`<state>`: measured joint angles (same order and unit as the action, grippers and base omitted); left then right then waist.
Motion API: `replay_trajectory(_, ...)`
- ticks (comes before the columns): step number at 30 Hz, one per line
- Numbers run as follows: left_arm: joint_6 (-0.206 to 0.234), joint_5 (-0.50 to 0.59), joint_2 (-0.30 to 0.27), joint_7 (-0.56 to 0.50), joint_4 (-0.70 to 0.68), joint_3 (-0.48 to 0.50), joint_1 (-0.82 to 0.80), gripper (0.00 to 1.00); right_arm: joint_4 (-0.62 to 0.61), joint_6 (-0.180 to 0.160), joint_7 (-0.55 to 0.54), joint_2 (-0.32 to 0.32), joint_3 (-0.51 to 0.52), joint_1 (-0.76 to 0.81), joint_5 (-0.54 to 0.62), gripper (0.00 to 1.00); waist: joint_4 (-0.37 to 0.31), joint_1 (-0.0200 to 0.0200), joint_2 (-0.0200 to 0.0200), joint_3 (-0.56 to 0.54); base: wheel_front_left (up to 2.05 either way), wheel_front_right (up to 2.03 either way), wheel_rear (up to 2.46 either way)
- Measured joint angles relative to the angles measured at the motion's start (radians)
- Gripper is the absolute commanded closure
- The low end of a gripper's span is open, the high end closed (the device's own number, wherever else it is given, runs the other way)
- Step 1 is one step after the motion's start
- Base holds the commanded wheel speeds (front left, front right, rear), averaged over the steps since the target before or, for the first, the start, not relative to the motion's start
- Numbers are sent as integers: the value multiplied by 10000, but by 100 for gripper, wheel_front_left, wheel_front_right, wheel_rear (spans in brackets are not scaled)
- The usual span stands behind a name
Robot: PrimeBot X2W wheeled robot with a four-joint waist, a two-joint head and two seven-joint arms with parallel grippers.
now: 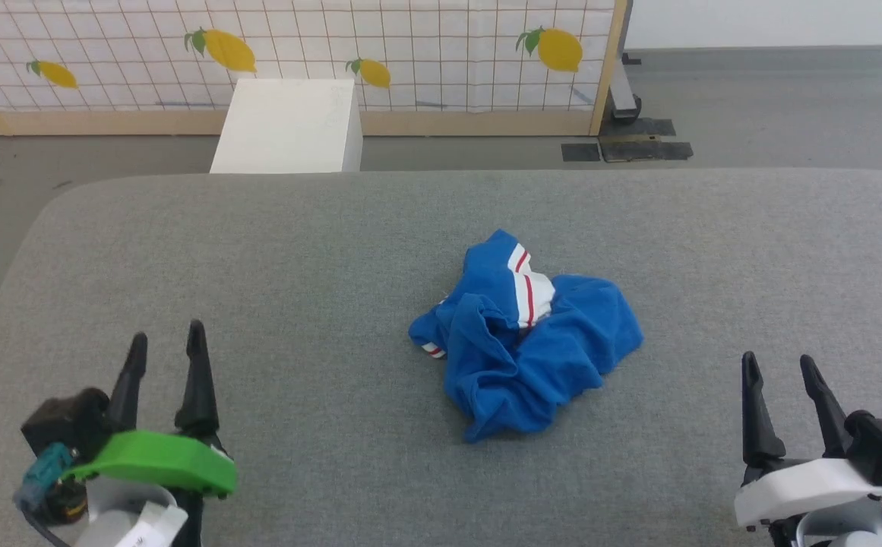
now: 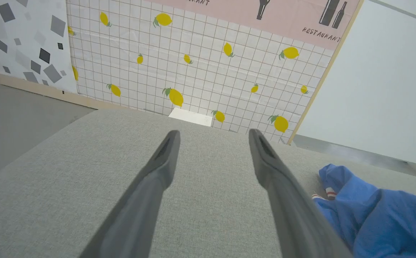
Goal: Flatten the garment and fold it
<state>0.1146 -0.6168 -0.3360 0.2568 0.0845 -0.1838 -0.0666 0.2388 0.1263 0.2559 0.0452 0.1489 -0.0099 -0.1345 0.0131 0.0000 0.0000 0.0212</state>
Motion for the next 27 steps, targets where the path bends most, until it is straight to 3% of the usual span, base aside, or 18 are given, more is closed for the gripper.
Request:
replay_trajectory(8, -178, 96, 267, 2, 474, -123, 602, 0, 29, 0, -2, -2, -136, 217, -165, 0, -3, 0, 0, -141, 0, 0, 0)
replay_trajectory(27, -169, 305, 178, -412, 909, -600, 617, 0, 52, 0, -2, -2, -203, 221, -159, 0, 44, 0, 0, -132, 0, 0, 0)
